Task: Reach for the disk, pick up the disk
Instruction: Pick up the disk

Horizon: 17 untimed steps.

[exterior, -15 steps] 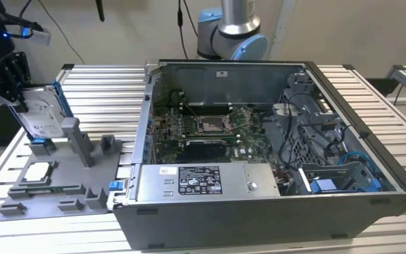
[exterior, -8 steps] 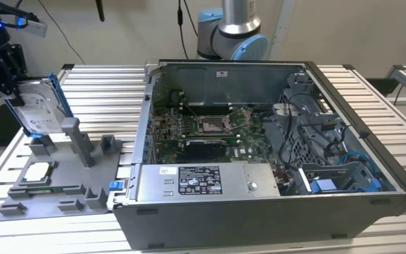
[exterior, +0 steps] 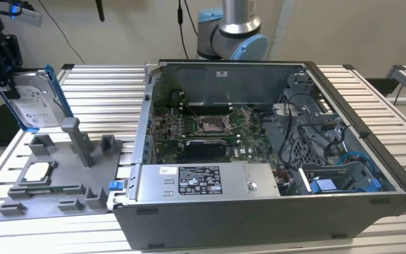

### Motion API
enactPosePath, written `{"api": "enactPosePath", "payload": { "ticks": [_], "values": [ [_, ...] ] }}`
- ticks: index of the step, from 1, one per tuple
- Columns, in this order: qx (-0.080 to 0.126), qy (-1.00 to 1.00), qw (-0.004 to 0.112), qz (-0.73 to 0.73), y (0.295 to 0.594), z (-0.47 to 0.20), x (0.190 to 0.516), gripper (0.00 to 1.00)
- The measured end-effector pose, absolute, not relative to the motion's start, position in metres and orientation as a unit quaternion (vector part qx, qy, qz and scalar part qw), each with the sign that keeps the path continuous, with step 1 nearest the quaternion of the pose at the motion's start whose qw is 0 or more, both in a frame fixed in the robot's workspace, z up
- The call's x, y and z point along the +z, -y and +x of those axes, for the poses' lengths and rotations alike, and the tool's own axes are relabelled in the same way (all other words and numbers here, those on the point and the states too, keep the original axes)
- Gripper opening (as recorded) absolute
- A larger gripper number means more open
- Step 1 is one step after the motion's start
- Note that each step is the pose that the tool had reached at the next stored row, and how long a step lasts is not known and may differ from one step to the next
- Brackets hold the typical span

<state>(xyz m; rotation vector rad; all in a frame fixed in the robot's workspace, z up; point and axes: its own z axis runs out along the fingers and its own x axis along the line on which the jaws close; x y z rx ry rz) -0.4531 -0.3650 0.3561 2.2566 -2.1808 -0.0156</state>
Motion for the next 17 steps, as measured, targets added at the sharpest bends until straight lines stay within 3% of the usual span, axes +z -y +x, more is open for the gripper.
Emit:
{"api": "enactPosePath", "payload": {
  "ticks": [17],
  "values": [
    [-0.005, 0.695, 0.002, 0.719, 0.365, -0.453, 0.395, 0.0]
  ]
}}
